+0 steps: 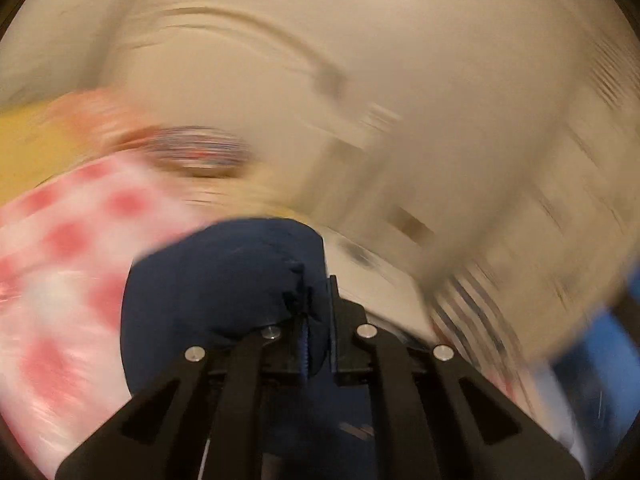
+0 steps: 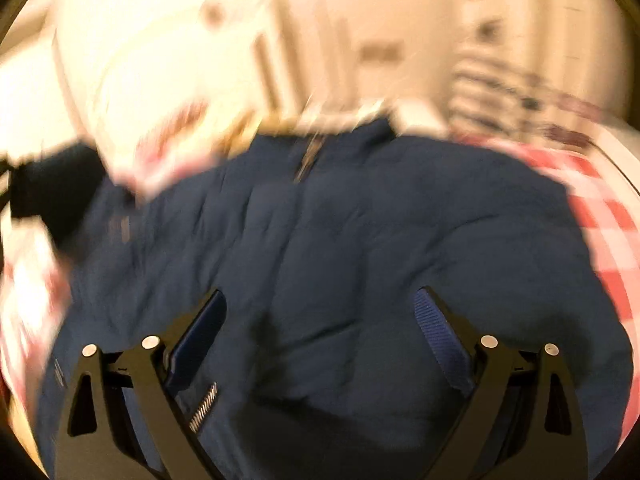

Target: Fold large clothes

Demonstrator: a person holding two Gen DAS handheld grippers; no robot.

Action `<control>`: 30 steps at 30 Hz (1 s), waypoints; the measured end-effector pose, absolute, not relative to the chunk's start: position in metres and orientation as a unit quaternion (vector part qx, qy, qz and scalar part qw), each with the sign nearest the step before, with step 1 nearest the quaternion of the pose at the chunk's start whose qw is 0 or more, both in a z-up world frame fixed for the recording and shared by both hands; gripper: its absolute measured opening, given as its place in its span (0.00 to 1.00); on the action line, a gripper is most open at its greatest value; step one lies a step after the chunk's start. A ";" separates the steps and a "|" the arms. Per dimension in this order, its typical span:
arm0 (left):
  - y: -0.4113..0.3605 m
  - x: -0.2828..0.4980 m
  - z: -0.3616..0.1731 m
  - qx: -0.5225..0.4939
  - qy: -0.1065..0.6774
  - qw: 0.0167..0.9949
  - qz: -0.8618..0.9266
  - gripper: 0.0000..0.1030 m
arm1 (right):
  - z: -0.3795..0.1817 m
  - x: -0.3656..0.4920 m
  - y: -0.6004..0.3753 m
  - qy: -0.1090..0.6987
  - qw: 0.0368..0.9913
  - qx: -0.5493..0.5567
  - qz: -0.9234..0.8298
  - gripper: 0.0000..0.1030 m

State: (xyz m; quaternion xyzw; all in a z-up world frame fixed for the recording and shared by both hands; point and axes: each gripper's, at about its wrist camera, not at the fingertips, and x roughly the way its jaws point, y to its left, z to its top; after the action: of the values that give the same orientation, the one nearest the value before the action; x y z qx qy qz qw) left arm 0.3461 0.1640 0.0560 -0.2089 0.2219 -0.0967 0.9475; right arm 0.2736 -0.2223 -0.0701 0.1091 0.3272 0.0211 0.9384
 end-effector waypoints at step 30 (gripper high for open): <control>0.068 0.278 -0.039 -0.059 0.344 0.937 0.020 0.92 | -0.059 0.219 -0.324 0.179 0.928 0.311 -0.098 0.88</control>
State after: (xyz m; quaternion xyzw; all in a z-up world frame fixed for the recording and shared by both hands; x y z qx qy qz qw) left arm 0.2780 0.0684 -0.0389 -0.0588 0.3443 0.0203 0.9368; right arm 0.2190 -0.3237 -0.0593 0.3112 0.1793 -0.0982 0.9281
